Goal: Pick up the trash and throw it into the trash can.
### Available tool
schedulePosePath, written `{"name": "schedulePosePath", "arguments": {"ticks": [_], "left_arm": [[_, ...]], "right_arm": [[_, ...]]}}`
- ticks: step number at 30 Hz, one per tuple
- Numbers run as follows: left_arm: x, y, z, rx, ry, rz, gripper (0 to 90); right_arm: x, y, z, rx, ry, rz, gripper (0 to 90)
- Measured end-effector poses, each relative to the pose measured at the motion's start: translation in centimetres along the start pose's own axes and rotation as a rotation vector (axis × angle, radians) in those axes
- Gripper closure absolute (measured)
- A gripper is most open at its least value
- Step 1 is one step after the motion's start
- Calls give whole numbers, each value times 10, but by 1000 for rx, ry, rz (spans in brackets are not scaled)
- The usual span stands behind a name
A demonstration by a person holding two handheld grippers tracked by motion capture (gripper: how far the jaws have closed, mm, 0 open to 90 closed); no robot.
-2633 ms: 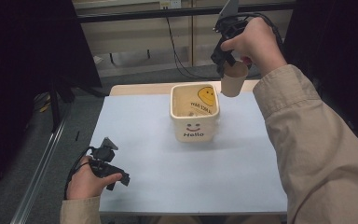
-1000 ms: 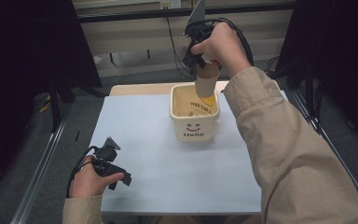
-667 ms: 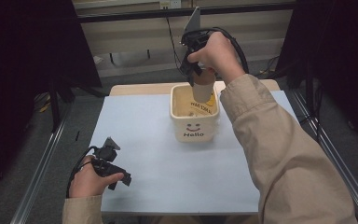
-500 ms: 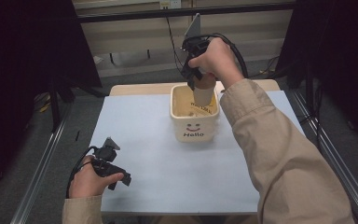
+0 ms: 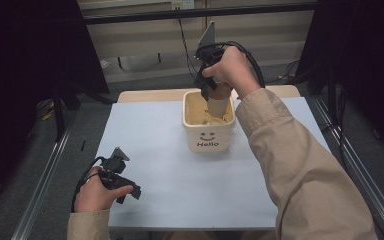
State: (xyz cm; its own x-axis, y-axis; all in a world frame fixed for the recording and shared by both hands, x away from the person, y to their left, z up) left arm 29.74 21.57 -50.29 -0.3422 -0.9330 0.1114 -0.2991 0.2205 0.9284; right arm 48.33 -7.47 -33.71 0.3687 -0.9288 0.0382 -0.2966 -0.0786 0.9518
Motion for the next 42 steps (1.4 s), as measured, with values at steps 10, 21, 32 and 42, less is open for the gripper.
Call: {"name": "schedulePosePath", "arguments": {"ticks": [10,21,32,42], "left_arm": [[1,-1,-1,8,-1,-3,71],[1,-1,-1,3,2,0,71],[1,-1,-1,5,-4,3,71],[1,1,-1,14,-10,5,71]], "right_arm": [[4,-1,-3,19,-11,6,160],[13,18,-8,34,-32,-1,112],[22,73,-21,86,-41,36,105],[27,102,-21,115,-32,48,104]]}}
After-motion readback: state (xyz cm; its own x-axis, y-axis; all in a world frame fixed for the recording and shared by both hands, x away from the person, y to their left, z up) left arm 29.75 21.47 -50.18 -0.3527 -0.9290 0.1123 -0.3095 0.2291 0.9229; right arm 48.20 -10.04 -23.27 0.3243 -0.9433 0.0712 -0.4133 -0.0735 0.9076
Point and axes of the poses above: each handheld gripper's, and its own axes: y roughly backward along the jaws, z roughly out of its underside, x roughly to its right, the point moved 10 cm from there along -y, roughly forward along the jaws, and after that the axes turned 15 degrees about x, right-handed, at the moved point
